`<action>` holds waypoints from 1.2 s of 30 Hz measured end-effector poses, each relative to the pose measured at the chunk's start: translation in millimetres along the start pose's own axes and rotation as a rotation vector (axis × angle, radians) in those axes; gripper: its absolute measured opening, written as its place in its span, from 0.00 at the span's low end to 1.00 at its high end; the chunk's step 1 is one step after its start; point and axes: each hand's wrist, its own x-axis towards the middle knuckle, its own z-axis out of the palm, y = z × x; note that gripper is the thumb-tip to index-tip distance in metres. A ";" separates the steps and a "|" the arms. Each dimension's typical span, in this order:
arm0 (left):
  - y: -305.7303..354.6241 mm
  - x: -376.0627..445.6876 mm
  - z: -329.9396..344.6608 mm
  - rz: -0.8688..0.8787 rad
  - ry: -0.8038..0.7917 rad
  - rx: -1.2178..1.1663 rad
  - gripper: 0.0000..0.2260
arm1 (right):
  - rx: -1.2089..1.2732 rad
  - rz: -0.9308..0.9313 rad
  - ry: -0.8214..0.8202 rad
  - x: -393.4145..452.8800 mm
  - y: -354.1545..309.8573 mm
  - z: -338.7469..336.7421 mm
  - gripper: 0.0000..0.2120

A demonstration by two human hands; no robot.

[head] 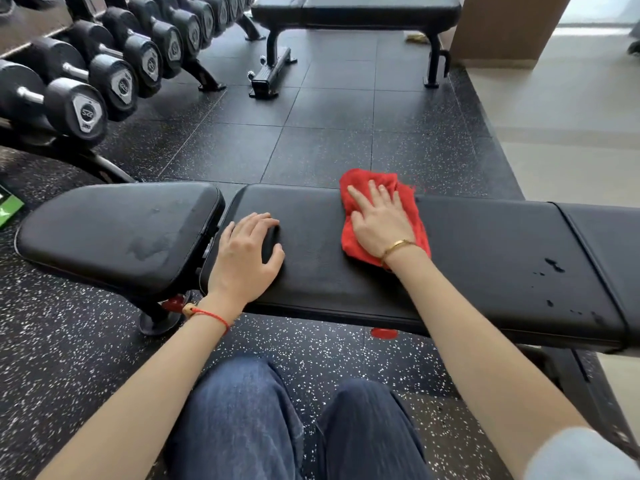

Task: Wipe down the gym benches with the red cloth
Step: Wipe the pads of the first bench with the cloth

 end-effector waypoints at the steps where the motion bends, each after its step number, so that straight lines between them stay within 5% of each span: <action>1: -0.2 0.4 -0.7 0.001 0.004 -0.003 0.17 | 0.004 -0.056 -0.006 -4.0 -12.9 3.7 0.26; 7: -4.0 -0.1 -2.0 0.005 0.007 -0.019 0.16 | 0.069 -0.309 0.009 -84.1 -10.5 6.2 0.26; 12: -1.7 -1.2 -0.3 0.004 0.006 -0.008 0.16 | 0.033 -0.012 0.030 -56.6 54.3 -12.0 0.25; 16: -0.3 -0.7 -0.3 -0.004 0.011 -0.010 0.16 | 0.007 0.149 0.010 -13.8 45.9 -17.4 0.26; 23: -2.7 -1.0 0.0 -0.001 0.011 -0.015 0.16 | 0.090 -0.222 0.060 -112.8 12.2 0.0 0.26; 32: 1.5 -0.7 -2.0 -0.008 0.007 0.010 0.16 | 0.012 0.055 -0.014 -2.2 14.3 -10.1 0.25; 36: 2.8 -1.0 -3.6 -0.014 0.016 -0.004 0.15 | 0.046 -0.221 -0.026 -36.3 -21.5 2.6 0.26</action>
